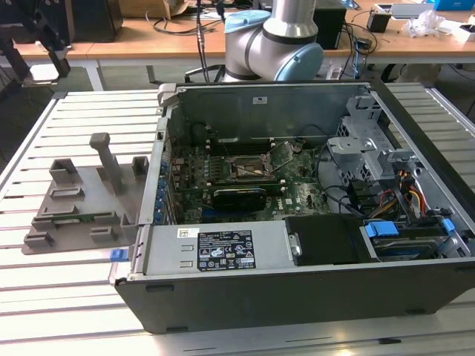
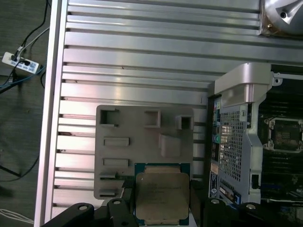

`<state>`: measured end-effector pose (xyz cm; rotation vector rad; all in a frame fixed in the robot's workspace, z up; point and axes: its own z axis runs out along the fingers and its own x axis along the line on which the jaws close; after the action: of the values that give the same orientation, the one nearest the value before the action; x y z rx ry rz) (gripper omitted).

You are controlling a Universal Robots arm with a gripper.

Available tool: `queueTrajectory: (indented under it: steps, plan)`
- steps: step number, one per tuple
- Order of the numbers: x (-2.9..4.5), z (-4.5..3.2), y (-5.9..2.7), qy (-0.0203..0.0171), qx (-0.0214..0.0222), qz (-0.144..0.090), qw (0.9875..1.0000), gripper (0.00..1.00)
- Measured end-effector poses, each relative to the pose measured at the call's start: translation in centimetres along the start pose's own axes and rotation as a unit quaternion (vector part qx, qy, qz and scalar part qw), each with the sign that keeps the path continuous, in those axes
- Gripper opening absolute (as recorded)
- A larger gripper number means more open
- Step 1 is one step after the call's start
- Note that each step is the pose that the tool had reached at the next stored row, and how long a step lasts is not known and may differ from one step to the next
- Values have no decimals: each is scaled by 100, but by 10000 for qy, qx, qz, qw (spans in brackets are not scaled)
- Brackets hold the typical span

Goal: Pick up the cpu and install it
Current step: 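Pick up the cpu and move it towards the insertion slot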

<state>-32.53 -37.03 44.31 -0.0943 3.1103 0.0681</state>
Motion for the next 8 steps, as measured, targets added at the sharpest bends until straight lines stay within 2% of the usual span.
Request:
queueTrajectory:
  steps: [4, 8]
  plan:
    - [-72, 2, -4, 0, 0, 0, 10000, 55]
    - [-179, 5, -9, 0, 0, 0, 10000, 55]
